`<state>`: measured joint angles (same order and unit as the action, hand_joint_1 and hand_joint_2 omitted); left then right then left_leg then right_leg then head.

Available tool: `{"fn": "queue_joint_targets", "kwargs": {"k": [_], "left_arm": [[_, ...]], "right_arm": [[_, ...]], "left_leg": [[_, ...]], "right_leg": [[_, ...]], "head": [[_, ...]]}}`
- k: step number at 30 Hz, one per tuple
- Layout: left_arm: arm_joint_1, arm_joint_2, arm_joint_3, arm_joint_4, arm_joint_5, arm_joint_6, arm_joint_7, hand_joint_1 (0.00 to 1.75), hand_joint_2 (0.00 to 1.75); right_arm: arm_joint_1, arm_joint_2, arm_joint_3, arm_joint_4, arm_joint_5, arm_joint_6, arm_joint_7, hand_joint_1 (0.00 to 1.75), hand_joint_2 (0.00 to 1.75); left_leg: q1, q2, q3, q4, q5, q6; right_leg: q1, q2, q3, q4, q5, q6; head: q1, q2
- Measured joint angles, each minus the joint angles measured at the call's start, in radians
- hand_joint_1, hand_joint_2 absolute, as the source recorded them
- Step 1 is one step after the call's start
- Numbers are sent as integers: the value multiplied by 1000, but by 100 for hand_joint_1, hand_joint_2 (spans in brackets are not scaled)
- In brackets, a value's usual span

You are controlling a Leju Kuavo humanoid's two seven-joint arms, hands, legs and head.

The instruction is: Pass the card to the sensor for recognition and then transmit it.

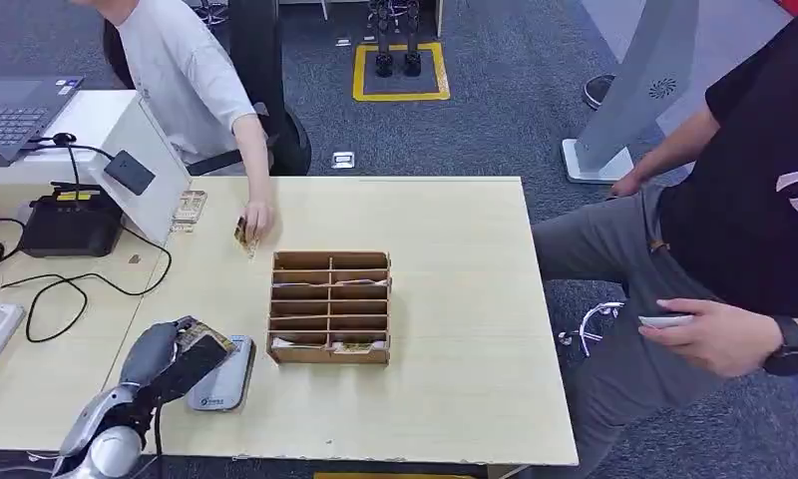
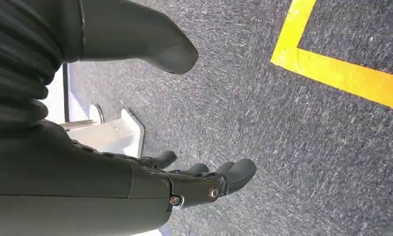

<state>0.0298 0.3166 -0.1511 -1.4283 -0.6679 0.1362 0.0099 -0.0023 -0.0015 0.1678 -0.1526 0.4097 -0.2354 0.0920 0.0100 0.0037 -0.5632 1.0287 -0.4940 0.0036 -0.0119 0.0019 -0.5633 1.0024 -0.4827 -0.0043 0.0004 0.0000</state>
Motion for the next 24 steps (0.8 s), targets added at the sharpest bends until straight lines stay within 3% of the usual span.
{"fn": "queue_joint_targets", "kwargs": {"k": [24], "left_arm": [[-14,-45,-35,65,-60,10,19,175,175]], "right_arm": [[-6,0,1,-2,9,-1,-5,0,175]], "left_leg": [[0,0,1,0,0,0]], "right_leg": [[0,0,1,0,0,0]], "head": [[0,0]]}}
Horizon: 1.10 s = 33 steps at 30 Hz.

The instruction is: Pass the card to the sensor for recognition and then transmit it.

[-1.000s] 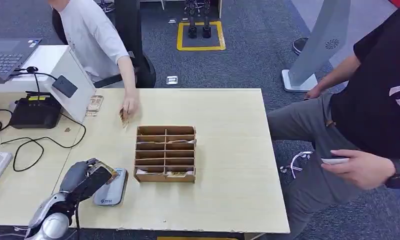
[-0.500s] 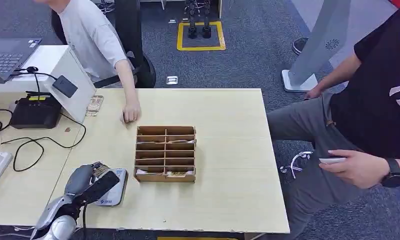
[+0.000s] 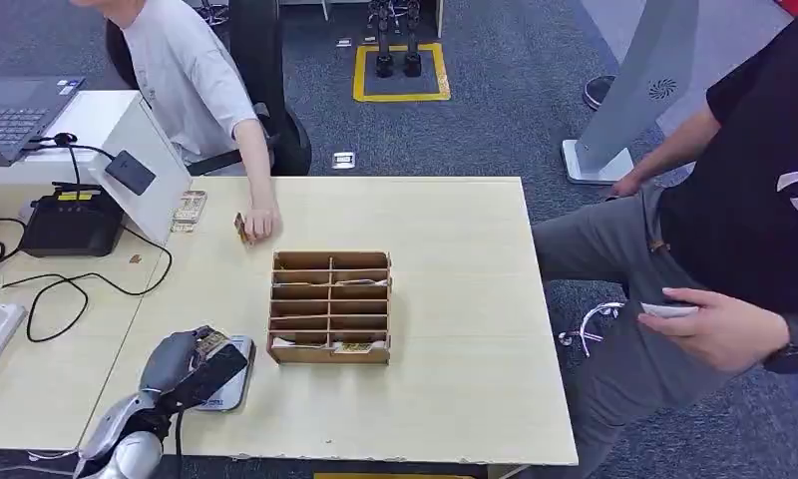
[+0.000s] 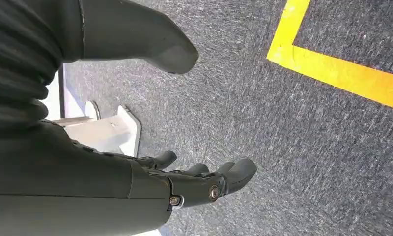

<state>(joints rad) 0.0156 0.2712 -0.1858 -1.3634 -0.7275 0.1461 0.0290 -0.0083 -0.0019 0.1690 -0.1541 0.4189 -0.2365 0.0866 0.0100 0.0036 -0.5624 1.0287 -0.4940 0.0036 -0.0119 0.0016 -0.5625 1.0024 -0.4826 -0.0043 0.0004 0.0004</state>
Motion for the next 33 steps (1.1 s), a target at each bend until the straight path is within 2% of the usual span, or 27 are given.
{"fn": "queue_joint_targets", "kwargs": {"k": [15,18,21,24,28,30,33], "left_arm": [[-8,-7,-14,14,-23,18,-3,175,175],[-8,-10,-13,14,55,21,-56,175,175],[-3,-15,9,-24,308,-1,-168,175,175],[-12,-20,58,-96,466,-3,-214,175,175],[-72,-19,109,-165,511,62,-277,175,175],[-118,-6,122,-185,496,79,-308,175,175],[-194,10,130,-191,467,97,-320,175,175]], "right_arm": [[-2,0,0,0,3,0,0,0,175],[-2,0,0,0,6,-2,-4,0,175],[-1,-1,0,0,11,-5,-5,0,175],[-1,-1,0,0,14,-6,-6,0,175],[-2,-1,0,0,26,-6,-11,0,175],[-2,-2,3,0,37,-6,-13,0,175],[-3,-3,8,-1,50,-3,-15,0,175]], "left_leg": [[0,0,1,0,0,0],[0,0,1,0,1,0],[0,0,1,0,1,-1],[0,0,1,0,2,-1],[0,-1,0,0,2,0],[0,-1,0,0,2,-1],[0,-2,0,0,3,-1]], "right_leg": [[0,-1,1,0,0,0],[0,-1,1,0,0,0],[0,0,1,0,0,0],[0,0,0,0,0,0],[0,-1,0,0,0,0],[0,-1,0,0,1,0],[0,-1,0,1,1,0]], "head": [[0,0],[0,0],[0,0],[0,0],[0,0],[0,0],[0,0]]}}
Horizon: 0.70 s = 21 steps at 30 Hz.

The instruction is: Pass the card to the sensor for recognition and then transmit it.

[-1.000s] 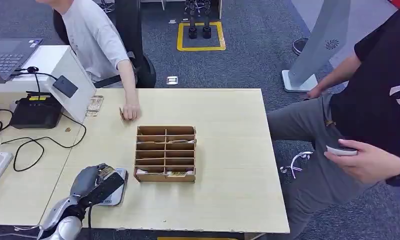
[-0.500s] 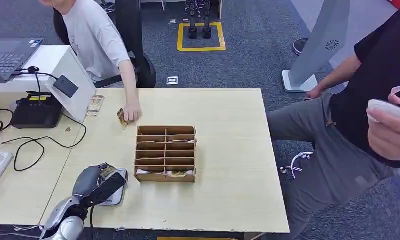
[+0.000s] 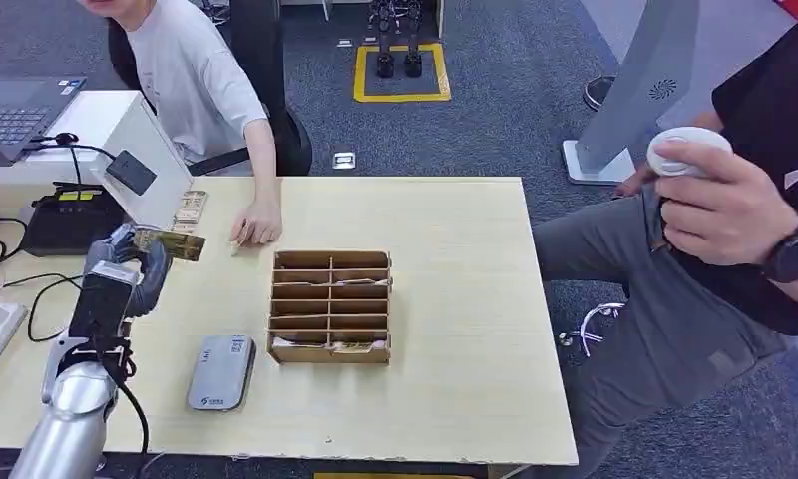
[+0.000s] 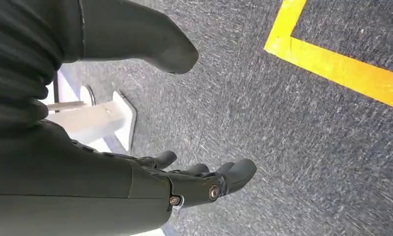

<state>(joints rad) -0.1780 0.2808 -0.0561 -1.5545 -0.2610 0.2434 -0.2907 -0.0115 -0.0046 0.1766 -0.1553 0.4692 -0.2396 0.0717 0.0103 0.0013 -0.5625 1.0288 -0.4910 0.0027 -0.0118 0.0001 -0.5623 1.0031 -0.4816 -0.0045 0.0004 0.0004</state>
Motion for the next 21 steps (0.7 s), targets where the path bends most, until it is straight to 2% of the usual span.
{"fn": "queue_joint_targets", "kwargs": {"k": [4,7,11,21], "left_arm": [[-107,8,0,1,-59,57,-16,175,175],[-154,14,0,5,-94,80,-16,175,175],[-217,32,-5,54,-342,207,-3,175,175],[-380,69,-94,303,-709,410,36,175,175]], "right_arm": [[-6,0,10,-2,15,6,0,0,175],[-7,-1,17,-3,21,7,0,0,175],[-11,-1,23,-5,37,21,8,0,175],[-18,-5,35,-10,58,37,0,0,175]], "left_leg": [[0,0,0,0,0,0],[0,1,0,0,0,0],[0,1,0,0,0,0],[0,3,-1,0,1,0]], "right_leg": [[0,0,0,0,1,0],[0,0,-1,0,1,0],[0,1,-1,0,1,0],[0,2,-2,0,2,-1]], "head": [[0,0],[0,0],[0,0],[0,0]]}}
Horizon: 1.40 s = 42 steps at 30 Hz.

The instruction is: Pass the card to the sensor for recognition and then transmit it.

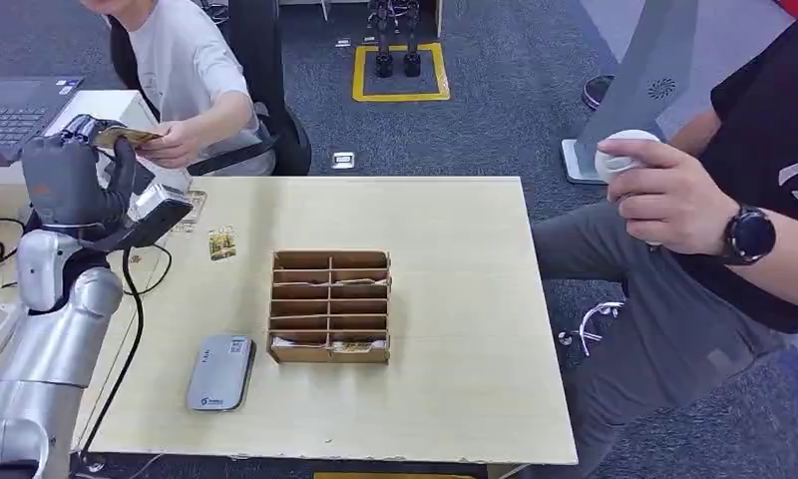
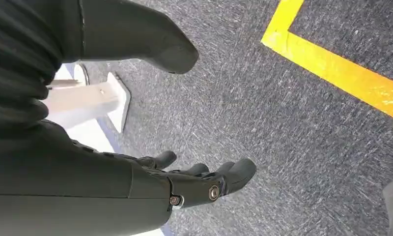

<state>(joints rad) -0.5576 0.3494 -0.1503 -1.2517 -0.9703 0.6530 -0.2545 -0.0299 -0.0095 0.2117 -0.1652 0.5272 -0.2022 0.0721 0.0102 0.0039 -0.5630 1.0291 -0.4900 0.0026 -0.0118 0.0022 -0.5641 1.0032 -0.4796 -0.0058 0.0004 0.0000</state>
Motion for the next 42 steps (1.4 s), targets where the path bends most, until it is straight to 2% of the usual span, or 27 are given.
{"fn": "queue_joint_targets", "kwargs": {"k": [4,5,9,15,17,25,32,35,38,40,42], "left_arm": [[-29,9,-32,54,-44,5,4,175,175],[-34,9,-44,66,-46,3,4,0,175],[-54,11,-71,91,-44,-26,5,0,175],[-67,21,-112,94,70,-185,14,0,175],[-65,32,-118,91,104,-218,14,0,175],[-31,91,-121,57,129,-232,23,0,175],[-14,107,-121,44,151,-238,18,0,175],[41,126,-121,-2,260,-291,-60,0,175],[154,139,-113,-103,336,-360,-148,0,175],[239,144,-113,-180,349,-394,-186,0,175],[320,148,-114,-256,339,-397,-204,0,175]], "right_arm": [[2,-2,4,0,1,0,-5,0,175],[2,-2,4,0,0,0,-10,0,175],[2,-2,4,0,-1,0,-18,0,175],[4,-2,4,0,-9,-8,-18,0,175],[7,-2,4,1,-13,-11,-17,0,175],[17,-6,2,2,-17,-12,-12,0,175],[18,-7,2,2,-20,-13,-13,0,175],[20,-7,-6,2,-25,-15,-20,0,175],[25,-7,-16,2,-32,-16,-21,0,175],[26,-7,-21,3,-36,-18,-24,0,175],[27,-7,-25,3,-43,-20,-31,0,175]], "left_leg": [[0,0,0,0,0,0],[0,0,0,0,0,0],[0,0,0,0,0,0],[0,0,0,0,0,0],[0,0,0,0,0,0],[0,0,-1,0,0,0],[0,0,-1,0,0,0],[0,1,-1,0,0,0],[0,2,-1,0,-1,0],[0,2,-2,0,-1,0],[0,2,-2,0,-2,0]], "right_leg": [[0,0,0,0,0,0],[0,0,0,0,0,0],[0,0,0,0,0,0],[0,0,0,0,0,0],[0,0,0,0,0,0],[0,0,-1,0,0,0],[0,0,0,0,0,0],[0,1,0,0,0,0],[0,2,-1,0,-1,0],[0,2,-2,0,-1,1],[0,2,-2,0,-2,1]], "head": [[0,0],[0,0],[0,0],[0,0],[0,0],[0,0],[0,0],[0,0],[0,0],[0,0],[0,0]]}}
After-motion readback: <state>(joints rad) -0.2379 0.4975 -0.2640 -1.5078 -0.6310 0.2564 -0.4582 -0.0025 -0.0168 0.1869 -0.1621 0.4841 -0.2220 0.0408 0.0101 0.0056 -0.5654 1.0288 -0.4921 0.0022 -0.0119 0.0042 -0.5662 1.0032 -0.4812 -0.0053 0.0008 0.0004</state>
